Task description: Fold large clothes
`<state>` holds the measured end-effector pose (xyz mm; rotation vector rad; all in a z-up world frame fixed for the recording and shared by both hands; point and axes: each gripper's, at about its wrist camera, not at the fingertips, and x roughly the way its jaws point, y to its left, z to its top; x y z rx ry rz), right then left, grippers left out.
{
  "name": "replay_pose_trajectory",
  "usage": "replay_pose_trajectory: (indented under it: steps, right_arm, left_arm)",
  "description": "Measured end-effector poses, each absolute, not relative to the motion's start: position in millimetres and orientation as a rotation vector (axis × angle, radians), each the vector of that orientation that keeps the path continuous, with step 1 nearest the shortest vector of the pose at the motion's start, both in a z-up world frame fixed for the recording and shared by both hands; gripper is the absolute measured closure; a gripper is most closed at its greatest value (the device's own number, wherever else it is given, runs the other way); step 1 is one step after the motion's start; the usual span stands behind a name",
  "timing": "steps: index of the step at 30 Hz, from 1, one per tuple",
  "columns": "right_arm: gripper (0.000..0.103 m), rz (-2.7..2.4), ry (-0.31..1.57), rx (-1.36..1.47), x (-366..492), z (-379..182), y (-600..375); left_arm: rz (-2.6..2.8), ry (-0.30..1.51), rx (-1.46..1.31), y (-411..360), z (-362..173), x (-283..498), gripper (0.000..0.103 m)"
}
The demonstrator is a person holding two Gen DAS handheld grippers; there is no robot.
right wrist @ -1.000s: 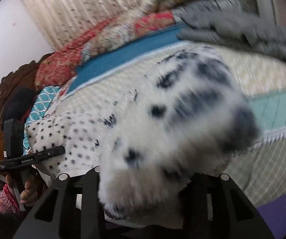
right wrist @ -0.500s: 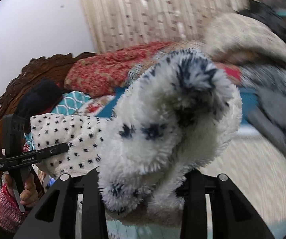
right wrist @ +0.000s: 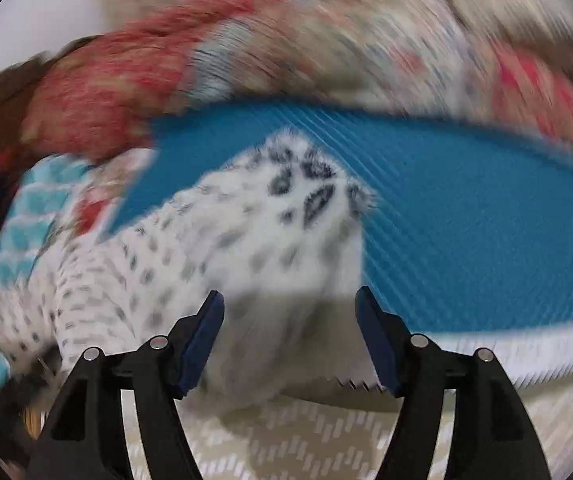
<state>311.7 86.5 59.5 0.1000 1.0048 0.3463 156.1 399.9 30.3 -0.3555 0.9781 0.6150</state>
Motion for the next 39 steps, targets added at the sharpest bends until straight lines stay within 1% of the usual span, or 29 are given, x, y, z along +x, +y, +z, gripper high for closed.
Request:
replay_pose_trajectory:
  steps: [3, 6, 7, 9, 12, 17, 24, 25, 26, 30, 31, 32, 33, 39]
  right_arm:
    - [0.033, 0.311, 0.964, 0.203, 296, 53, 53]
    - [0.033, 0.298, 0.921, 0.191, 266, 54, 23]
    - [0.033, 0.307, 0.920, 0.186, 260, 55, 17]
    - [0.033, 0.340, 0.943, 0.160, 228, 48, 14]
    - [0.033, 0.424, 0.990, 0.093, 187, 40, 11]
    - [0.033, 0.469, 1.021, -0.032, 111, 28, 1]
    - [0.033, 0.460, 1.066, -0.046, 21, 23, -47]
    - [0.033, 0.458, 1.071, -0.045, 8, 22, -54]
    - [0.033, 0.459, 1.078, -0.040, -1, 22, -60]
    - [0.033, 0.461, 1.110, 0.014, -43, 24, -90]
    - [0.033, 0.461, 1.111, 0.028, -50, 27, -96]
    - [0.033, 0.462, 1.111, 0.039, -56, 28, -102]
    - [0.034, 0.463, 1.110, 0.050, -64, 32, -108]
    - [0.036, 0.477, 1.102, 0.134, -82, 56, -129]
  left_arm:
    - [0.630, 0.909, -0.331, 389, 44, 149, 0.038]
    - [0.632, 0.854, -0.282, 366, 68, 132, 0.038]
    - [0.637, 0.837, -0.283, 359, 73, 122, 0.038]
    - [0.647, 0.802, -0.291, 346, 87, 95, 0.033]
    - [0.641, 0.771, -0.287, 318, 104, 57, 0.031]
    - [0.536, 0.857, -0.246, 252, 86, 2, 0.030]
    - [0.423, 0.939, -0.141, 167, 69, -53, 0.030]
    - [0.412, 0.942, -0.132, 158, 69, -60, 0.027]
    - [0.405, 0.947, -0.116, 149, 68, -66, 0.023]
    - [0.396, 0.930, -0.063, 124, 73, -87, 0.022]
    - [0.397, 0.916, -0.055, 120, 76, -93, 0.020]
    - [0.394, 0.905, -0.054, 115, 80, -100, 0.016]
    - [0.386, 0.901, -0.061, 113, 83, -103, 0.016]
    - [0.361, 0.871, -0.075, 102, 105, -124, 0.014]
